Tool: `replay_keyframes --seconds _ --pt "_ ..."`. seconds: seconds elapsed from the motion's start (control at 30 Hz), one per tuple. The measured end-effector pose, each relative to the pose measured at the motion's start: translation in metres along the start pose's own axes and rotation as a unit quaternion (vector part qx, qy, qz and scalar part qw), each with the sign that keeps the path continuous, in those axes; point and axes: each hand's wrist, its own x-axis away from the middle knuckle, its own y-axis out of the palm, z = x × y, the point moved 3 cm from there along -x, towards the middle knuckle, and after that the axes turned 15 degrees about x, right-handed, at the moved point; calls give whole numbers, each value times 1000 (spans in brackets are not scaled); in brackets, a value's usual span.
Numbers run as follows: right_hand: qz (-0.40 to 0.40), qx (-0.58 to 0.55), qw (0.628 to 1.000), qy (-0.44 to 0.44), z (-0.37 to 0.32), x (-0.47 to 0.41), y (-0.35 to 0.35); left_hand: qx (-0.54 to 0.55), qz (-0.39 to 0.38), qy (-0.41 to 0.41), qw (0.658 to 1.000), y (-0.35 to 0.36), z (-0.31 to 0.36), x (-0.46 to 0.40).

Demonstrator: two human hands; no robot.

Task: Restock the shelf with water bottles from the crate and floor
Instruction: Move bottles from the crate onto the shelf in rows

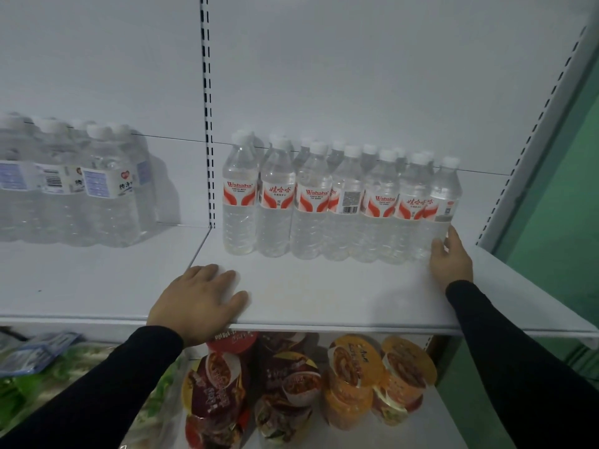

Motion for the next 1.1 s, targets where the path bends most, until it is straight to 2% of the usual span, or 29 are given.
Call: replay_keyframes --seconds 0.2,0.33,0.47,0.57,0.77,0.9,1.03,1.1 --pt "-47 43 998 15 -7 8 -11 -1 -7 -11 1000 -2 0 1" --pt "-29 50 998 13 -17 41 -24 -14 -17 -23 999 -3 1 1" --pt "0 44 998 -55 -30 92 -36 6 -18 -30 999 -7 5 5" --pt "17 52 990 -131 -39 142 -40 34 -23 -4 999 -12 15 15" --pt "1 103 971 -216 -35 239 -24 126 57 75 988 -15 13 80" --pt "-61 109 966 -228 -19 305 11 174 100 117 973 4 -7 146" --pt "-192 140 945 -226 5 380 59 192 -1 46 980 67 -48 203" --pt "-278 189 914 -225 18 412 87 186 -86 -6 979 106 -72 231"
